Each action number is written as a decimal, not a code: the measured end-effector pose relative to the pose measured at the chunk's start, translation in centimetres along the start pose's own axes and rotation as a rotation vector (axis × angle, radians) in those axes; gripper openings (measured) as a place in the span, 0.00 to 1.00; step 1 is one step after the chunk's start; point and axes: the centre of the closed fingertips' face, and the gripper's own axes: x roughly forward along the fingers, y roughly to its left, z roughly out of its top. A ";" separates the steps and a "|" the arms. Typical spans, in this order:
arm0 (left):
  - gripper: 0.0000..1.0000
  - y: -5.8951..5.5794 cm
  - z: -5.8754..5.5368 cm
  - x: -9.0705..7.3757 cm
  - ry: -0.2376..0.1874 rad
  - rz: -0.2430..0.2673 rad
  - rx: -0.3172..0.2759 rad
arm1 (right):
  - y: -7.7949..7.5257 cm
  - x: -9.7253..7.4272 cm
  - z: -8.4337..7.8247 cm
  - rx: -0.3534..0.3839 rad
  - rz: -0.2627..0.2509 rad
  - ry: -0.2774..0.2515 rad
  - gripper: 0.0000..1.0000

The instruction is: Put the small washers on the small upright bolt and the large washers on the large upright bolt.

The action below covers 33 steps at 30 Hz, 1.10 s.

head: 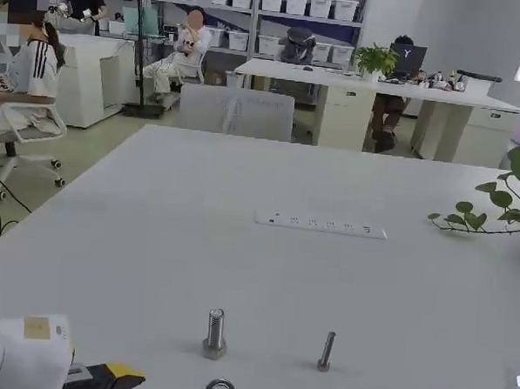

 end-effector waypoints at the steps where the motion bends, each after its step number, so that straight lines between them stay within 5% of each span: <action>1: 0.93 0.0 0.0 0.0 0.000 0.000 0.000 | 0.0 0.0 0.0 -0.001 0.000 0.001 0.81; 15: 0.93 -0.2 -0.2 0.0 -0.006 0.007 -0.009 | 0.2 0.3 -0.3 -0.007 0.017 0.016 0.79; 33: 0.93 -0.8 0.4 -0.5 -0.030 0.025 -0.001 | -0.2 1.2 1.5 -0.137 0.062 0.089 0.76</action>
